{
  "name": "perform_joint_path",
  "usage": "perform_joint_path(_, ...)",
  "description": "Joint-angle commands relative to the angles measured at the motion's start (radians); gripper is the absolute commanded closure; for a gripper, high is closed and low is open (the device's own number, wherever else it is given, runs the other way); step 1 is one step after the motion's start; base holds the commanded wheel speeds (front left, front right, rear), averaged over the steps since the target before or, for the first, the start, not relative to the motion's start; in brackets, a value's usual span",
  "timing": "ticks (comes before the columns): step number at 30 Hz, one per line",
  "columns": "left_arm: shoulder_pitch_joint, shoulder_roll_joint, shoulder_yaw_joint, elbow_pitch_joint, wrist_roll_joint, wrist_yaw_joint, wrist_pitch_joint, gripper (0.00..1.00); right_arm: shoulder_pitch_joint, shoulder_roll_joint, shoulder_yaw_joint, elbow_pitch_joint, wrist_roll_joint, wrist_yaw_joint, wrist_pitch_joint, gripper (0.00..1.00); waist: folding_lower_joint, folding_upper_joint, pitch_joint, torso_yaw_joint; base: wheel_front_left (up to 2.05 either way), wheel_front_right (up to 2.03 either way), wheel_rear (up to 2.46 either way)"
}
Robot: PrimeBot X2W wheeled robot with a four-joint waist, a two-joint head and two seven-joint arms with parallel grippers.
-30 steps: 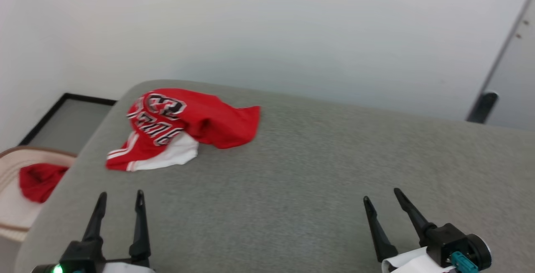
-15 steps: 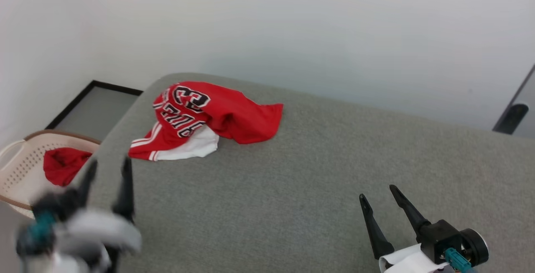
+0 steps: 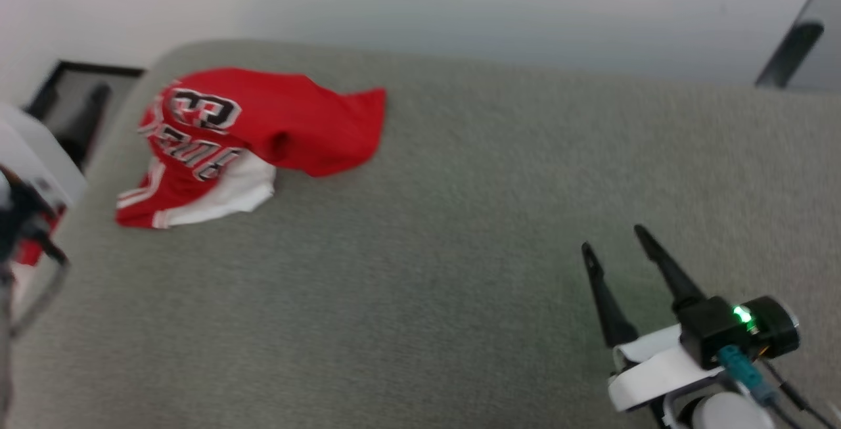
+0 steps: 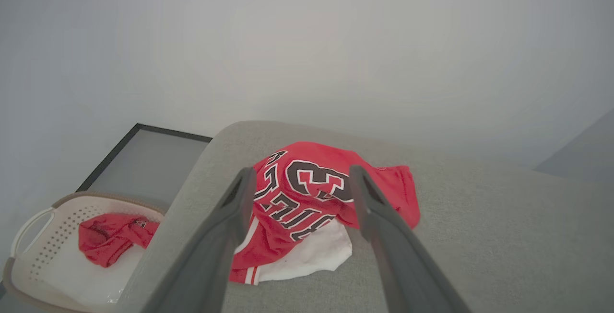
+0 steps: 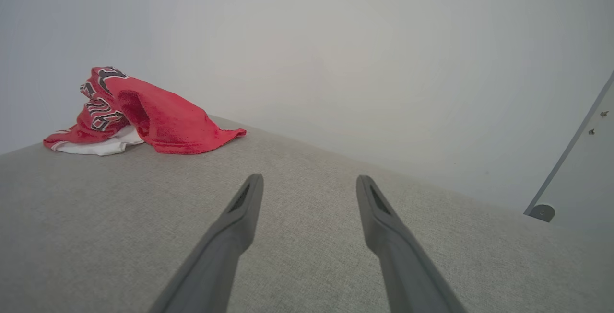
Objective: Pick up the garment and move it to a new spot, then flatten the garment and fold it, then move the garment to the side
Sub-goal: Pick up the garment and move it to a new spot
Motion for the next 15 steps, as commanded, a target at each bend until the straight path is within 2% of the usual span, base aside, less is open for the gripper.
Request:
perform_joint_path(1, -0.064, 0.003, -0.013, 0.042, -0.026, -0.002, 0.047, 0.0, -0.024, -0.014, -0.013, -0.019, -0.008, 0.0, -0.001, 0.0, 0.0, 0.0, 0.155, -0.107, 0.0, 0.0, 0.0)
perform_joint_path(4, -0.129, 0.019, -0.026, 0.097, -0.029, -0.002, 0.092, 0.0, -0.032, -0.025, -0.019, -0.042, -0.005, 0.0, -0.001, 0.0, 0.0, 0.0, 0.198, -0.115, 0.0, 0.0, 0.0)
perform_joint_path(9, -0.249, 0.035, -0.074, 0.263, -0.032, 0.002, 0.216, 0.0, -0.052, -0.045, -0.023, -0.096, -0.008, 0.0, -0.001, 0.0, 0.0, 0.0, 0.288, -0.14, 0.0, 0.0, 0.0)
perform_joint_path(15, -0.33, 0.026, -0.113, 0.427, -0.028, 0.022, 0.315, 0.0, -0.067, -0.058, -0.022, -0.133, 0.002, 0.0, 0.002, 0.0, 0.0, 0.0, 0.361, -0.159, 0.0, 0.0, 0.0)
